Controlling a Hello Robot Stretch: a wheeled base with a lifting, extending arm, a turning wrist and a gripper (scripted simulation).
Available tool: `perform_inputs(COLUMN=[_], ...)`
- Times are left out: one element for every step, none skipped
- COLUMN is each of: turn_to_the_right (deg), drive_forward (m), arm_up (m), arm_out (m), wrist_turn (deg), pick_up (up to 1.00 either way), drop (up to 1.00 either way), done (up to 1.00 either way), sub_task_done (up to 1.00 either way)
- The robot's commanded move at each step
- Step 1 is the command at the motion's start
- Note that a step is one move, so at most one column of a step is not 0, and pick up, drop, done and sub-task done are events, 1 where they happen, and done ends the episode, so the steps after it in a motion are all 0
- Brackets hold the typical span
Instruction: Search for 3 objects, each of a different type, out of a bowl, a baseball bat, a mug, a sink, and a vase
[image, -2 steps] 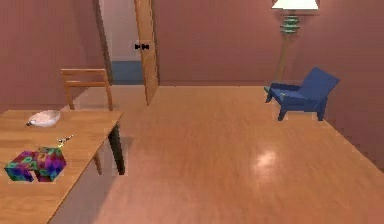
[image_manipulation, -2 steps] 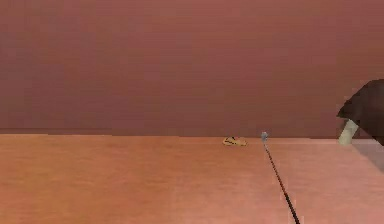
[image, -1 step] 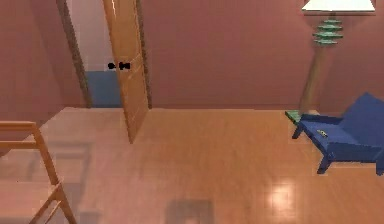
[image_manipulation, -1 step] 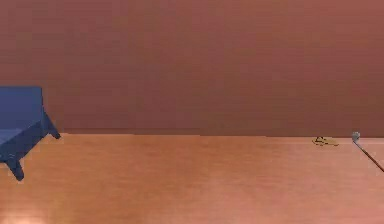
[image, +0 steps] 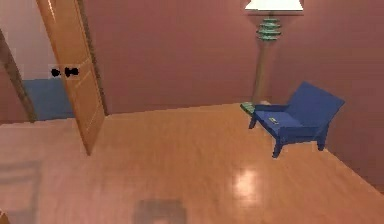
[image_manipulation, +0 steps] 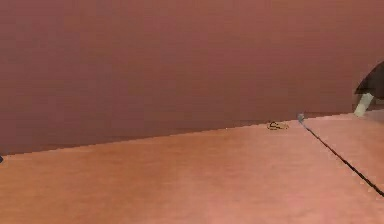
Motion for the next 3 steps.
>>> perform_inputs(turn_to_the_right=[0.0,-45.0,-42.0], drive_forward=[0.05,0.0,0.0], arm_up=[0.0,0.0,0.0], arm_out=[0.0,0.0,0.0], wrist_turn=[0.0,0.0,0.0], pick_up=[0.0,0.0,0.0], drop=[0.0,0.0,0.0], done=[0.0,0.0,0.0], sub_task_done=[0.0,0.0,0.0])
